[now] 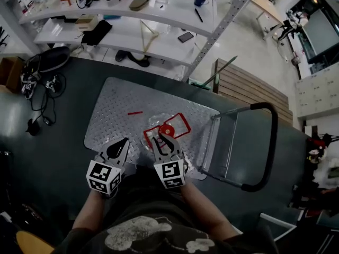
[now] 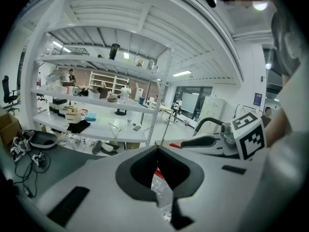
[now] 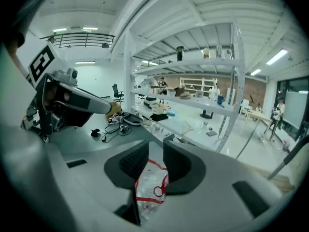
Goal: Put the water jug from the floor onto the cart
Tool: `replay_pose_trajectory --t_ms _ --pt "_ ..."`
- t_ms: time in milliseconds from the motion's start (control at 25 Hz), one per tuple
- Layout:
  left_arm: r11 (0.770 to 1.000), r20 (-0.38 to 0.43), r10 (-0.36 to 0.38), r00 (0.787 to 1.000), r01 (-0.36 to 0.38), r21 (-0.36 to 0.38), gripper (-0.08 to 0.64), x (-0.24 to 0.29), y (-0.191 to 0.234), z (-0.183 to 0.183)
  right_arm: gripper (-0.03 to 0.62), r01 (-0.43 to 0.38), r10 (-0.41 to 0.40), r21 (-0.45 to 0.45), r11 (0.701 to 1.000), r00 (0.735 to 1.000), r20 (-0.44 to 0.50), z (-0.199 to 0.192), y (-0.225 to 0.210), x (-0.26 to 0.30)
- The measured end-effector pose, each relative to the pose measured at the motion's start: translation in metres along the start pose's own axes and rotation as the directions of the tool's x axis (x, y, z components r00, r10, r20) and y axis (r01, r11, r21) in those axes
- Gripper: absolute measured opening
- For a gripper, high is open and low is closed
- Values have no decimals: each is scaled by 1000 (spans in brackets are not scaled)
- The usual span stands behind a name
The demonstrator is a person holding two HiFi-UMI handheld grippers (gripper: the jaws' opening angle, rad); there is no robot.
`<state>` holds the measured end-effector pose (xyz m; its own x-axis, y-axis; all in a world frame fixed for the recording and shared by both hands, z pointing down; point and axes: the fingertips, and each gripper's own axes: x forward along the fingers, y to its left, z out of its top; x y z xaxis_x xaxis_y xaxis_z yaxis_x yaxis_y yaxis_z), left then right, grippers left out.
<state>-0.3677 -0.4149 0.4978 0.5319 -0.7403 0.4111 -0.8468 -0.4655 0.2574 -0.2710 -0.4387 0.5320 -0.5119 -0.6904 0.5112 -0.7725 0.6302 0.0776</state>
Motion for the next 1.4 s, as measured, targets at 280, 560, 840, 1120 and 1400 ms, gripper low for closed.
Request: replay_pose_trajectory --t_ms 280,560,840,1120,1400 --pt "998 59 55 997 -56 28 7 -10 -48 8 47 40 -41 5 999 995 93 1 -33 -58" --pt "989 93 141 986 -144 25 6 -40 -110 -10 3 89 -89 7 996 984 152 -25 -71 -149" --pt "985 166 141 976 -155 76 7 -65 -210 -22 -8 105 -103 1 994 972 213 -61 -91 -254" --pt "984 192 121 974 -143 106 6 -90 -298 -32 -9 121 -126 35 992 967 223 -99 -100 -322" --pt "989 148 117 982 -129 71 6 -110 -328 -55 -9 110 -138 135 985 965 223 -130 -89 -346"
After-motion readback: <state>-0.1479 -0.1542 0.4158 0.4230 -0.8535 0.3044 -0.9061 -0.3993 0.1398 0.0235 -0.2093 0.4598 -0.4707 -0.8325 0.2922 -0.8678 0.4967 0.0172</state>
